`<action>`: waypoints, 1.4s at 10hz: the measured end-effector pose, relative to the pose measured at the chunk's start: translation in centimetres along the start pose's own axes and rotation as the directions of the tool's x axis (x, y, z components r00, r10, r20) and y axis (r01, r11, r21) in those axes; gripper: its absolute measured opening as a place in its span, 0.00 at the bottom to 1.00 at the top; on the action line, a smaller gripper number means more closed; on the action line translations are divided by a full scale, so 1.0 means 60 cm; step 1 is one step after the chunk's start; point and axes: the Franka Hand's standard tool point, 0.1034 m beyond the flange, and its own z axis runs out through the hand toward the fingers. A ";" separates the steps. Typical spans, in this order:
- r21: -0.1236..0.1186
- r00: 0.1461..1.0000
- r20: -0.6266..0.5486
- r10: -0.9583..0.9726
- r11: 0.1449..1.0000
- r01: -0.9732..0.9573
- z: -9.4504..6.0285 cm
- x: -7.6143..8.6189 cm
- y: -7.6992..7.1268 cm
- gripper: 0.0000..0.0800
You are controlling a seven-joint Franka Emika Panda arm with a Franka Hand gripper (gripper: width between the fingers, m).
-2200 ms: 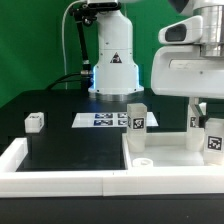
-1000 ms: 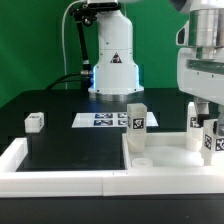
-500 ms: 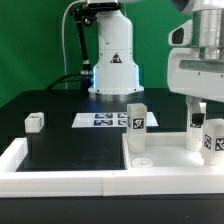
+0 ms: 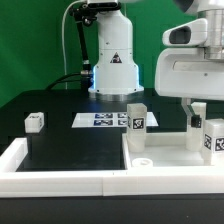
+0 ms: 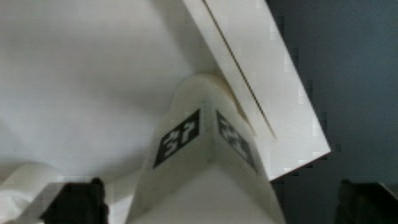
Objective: Assemble square table
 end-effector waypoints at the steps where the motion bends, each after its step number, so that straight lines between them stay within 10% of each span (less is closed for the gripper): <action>1: 0.000 0.994 -0.001 -0.112 0.994 0.112 0.000 0.002 0.001 0.81; 7: -0.022 0.902 -0.004 -0.433 0.901 0.432 0.000 0.004 0.005 0.81; 11: -0.022 0.913 -0.005 -0.407 0.913 0.407 0.001 0.005 0.005 0.36; 14: -0.022 0.970 -0.008 -0.244 0.970 0.244 0.000 0.005 0.007 0.36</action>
Offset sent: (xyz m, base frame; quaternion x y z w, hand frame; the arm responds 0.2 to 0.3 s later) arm -0.0068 0.0093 0.0023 0.0017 -0.0034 -0.1976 0.9803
